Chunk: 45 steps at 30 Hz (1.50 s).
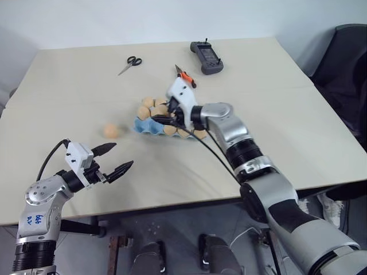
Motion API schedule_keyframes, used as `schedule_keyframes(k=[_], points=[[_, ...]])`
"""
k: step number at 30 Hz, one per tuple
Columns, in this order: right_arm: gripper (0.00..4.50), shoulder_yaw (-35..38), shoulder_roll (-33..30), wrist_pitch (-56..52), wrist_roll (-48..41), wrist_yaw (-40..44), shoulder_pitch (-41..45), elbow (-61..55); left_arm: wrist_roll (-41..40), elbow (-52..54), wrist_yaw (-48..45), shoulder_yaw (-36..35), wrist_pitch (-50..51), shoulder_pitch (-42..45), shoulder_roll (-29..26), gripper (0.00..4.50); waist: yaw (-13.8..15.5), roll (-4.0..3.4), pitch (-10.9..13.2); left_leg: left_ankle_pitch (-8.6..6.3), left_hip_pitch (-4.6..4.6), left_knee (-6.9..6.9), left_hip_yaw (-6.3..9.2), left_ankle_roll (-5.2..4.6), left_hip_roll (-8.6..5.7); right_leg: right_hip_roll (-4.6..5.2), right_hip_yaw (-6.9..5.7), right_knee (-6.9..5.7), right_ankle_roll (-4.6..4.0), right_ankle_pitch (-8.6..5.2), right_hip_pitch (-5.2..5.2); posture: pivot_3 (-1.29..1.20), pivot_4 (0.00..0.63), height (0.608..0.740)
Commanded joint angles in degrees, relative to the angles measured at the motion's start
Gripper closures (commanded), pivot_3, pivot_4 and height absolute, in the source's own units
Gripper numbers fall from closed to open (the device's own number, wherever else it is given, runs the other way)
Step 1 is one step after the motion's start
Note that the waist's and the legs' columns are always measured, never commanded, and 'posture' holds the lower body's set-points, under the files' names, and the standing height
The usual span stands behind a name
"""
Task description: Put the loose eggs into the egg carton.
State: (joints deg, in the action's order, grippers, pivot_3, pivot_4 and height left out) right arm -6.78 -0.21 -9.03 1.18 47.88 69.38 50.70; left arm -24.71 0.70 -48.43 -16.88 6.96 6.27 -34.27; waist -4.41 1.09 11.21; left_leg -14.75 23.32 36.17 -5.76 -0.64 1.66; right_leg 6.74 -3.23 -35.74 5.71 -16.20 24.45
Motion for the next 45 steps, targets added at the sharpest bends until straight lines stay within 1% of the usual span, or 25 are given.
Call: schedule_keyframes(k=[1,4,6,7,10,12,13,16,18,22,26,29,30,34,37,41,45], points=[[2.81,0.2,2.2,3.8,0.6,-5.2,4.0,4.8,-0.4,2.2,1.2,-0.6,-1.0,-0.9,0.8,0.00,-0.1,0.00,0.0,0.00,0.00,0.00,-0.01,0.00,0.00,0.00,0.00,0.00,0.00,0.00,0.01,0.00,0.150,0.740],[2.81,0.6,3.0,6.1,0.7,-6.9,5.5,8.8,-0.5,3.2,1.8,-0.5,-1.0,-1.6,1.4,0.00,-0.4,0.00,0.0,0.03,0.00,-0.03,-0.09,0.01,0.04,-0.01,-0.03,-0.02,-0.01,0.00,0.08,0.00,0.150,0.740],[2.09,1.1,3.2,6.9,0.2,-6.8,6.1,10.5,-0.4,3.6,2.1,-0.5,-1.0,-2.0,1.7,0.00,-0.4,0.00,0.0,0.02,0.00,-0.04,-0.10,0.02,0.06,-0.02,-0.04,-0.01,-0.02,0.00,0.09,0.00,0.150,0.740],[1.87,1.3,3.3,7.2,0.1,-6.8,6.3,11.1,-0.4,3.7,2.2,-0.5,-1.0,-2.0,1.8,0.00,-0.4,0.00,0.0,0.01,0.00,-0.04,-0.11,0.04,0.07,-0.02,-0.05,-0.01,-0.02,0.00,0.09,0.00,0.150,0.740],[0.94,1.2,3.8,9.7,0.6,-7.4,6.7,13.0,-0.3,3.8,2.6,-0.2,-1.0,-1.9,2.0,0.00,-0.5,0.00,0.0,-0.01,0.00,-0.04,-0.17,0.06,0.08,-0.03,-0.05,0.00,-0.02,0.00,0.10,0.00,0.150,0.740],[0.24,2.1,4.1,10.8,-0.3,-7.1,6.9,13.6,-0.4,3.9,2.7,-0.1,-1.0,-1.8,2.1,0.00,-0.5,0.00,0.0,-0.01,-0.01,-0.04,-0.26,0.07,0.10,-0.03,-0.05,0.00,-0.02,0.00,0.13,0.00,0.150,0.740],[0.02,2.4,4.0,11.5,-0.8,-6.2,6.8,13.0,-0.4,4.0,2.8,0.0,-1.0,-1.7,2.2,0.00,-0.5,0.00,0.0,-0.01,-0.01,-0.04,-0.27,0.07,0.12,-0.04,-0.05,0.01,-0.02,0.00,0.14,0.00,0.150,0.740],[0.02,2.7,3.0,12.2,-2.3,-2.5,5.4,8.7,-0.4,4.1,3.0,0.0,-1.1,-1.5,2.2,0.00,-0.4,0.00,0.0,-0.02,-0.01,-0.03,-0.27,0.06,0.12,-0.05,-0.05,0.00,-0.02,0.00,0.14,0.00,0.150,0.740],[0.02,2.7,1.1,11.9,-3.7,0.6,2.4,2.2,-0.3,3.9,3.3,-0.5,-1.3,-1.4,2.0,0.00,-0.4,0.01,0.0,-0.03,-0.01,-0.03,-0.27,0.05,0.12,-0.04,-0.04,0.01,-0.02,0.00,0.13,0.00,0.150,0.740],[0.02,2.7,-6.5,9.1,-9.1,9.7,-11.9,-21.1,-0.3,3.7,4.1,-2.3,-2.0,-2.6,1.7,0.00,0.8,0.12,-0.1,-0.12,-0.01,-0.02,-0.16,0.06,0.12,0.00,-0.16,0.02,-0.01,0.00,0.08,0.00,0.150,0.740],[0.02,3.9,-14.8,7.3,-12.5,12.6,-25.3,-36.2,-0.4,3.6,4.3,-3.4,-2.2,-4.2,1.2,0.00,1.4,0.13,-0.1,-0.31,0.00,0.02,-0.28,0.02,0.11,0.07,-0.41,0.12,0.00,0.01,0.08,0.00,0.150,0.740],[0.02,7.3,-19.9,6.1,-15.0,11.8,-33.7,-42.7,-0.2,3.3,5.1,-4.2,-1.9,-4.4,1.0,0.00,1.4,0.13,-0.1,-0.36,-0.02,0.02,-0.54,-0.03,0.14,0.10,-0.55,0.21,0.00,0.01,0.10,0.00,0.150,0.740],[0.02,8.6,-21.2,5.7,-17.1,12.4,-36.6,-45.1,-0.3,3.2,5.1,-4.5,-1.9,-4.5,0.8,0.00,1.5,0.13,-0.1,-0.38,-0.04,0.03,-0.59,-0.06,0.17,0.11,-0.59,0.24,0.00,0.01,0.09,0.00,0.150,0.740],[0.02,12.8,-25.3,3.9,-22.8,13.4,-47.3,-52.9,-0.3,3.1,5.4,-6.1,-2.1,-5.7,0.0,0.00,1.4,0.13,-0.1,-0.50,-0.17,0.09,-0.79,-0.30,0.23,0.07,-0.66,0.24,-0.01,0.00,0.07,0.00,0.150,0.740],[0.02,14.0,-28.5,2.1,-25.2,14.2,-53.2,-57.2,0.0,3.2,6.5,-8.8,-3.3,-8.2,-0.2,0.00,1.3,0.13,-0.1,-0.52,-0.25,0.20,-0.84,-0.26,0.30,0.06,-0.61,0.26,-0.07,0.01,0.05,0.00,0.150,0.740],[0.02,16.0,-30.1,0.4,-28.7,12.9,-57.0,-61.2,0.8,3.3,10.6,-13.3,-5.2,-12.6,1.2,0.00,1.3,0.13,-0.1,-0.61,-0.37,0.25,-0.95,-0.06,0.37,0.07,-0.49,0.29,-0.23,0.10,0.04,0.00,0.150,0.740],[0.02,16.5,-30.7,1.2,-28.9,11.9,-58.1,-62.2,-1.1,4.7,14.2,-17.0,-4.5,-17.3,4.1,0.00,1.6,0.16,-0.1,-0.55,-0.45,0.27,-0.96,-0.02,0.49,0.03,-0.47,0.32,-0.41,0.21,0.01,0.00,0.150,0.740]])
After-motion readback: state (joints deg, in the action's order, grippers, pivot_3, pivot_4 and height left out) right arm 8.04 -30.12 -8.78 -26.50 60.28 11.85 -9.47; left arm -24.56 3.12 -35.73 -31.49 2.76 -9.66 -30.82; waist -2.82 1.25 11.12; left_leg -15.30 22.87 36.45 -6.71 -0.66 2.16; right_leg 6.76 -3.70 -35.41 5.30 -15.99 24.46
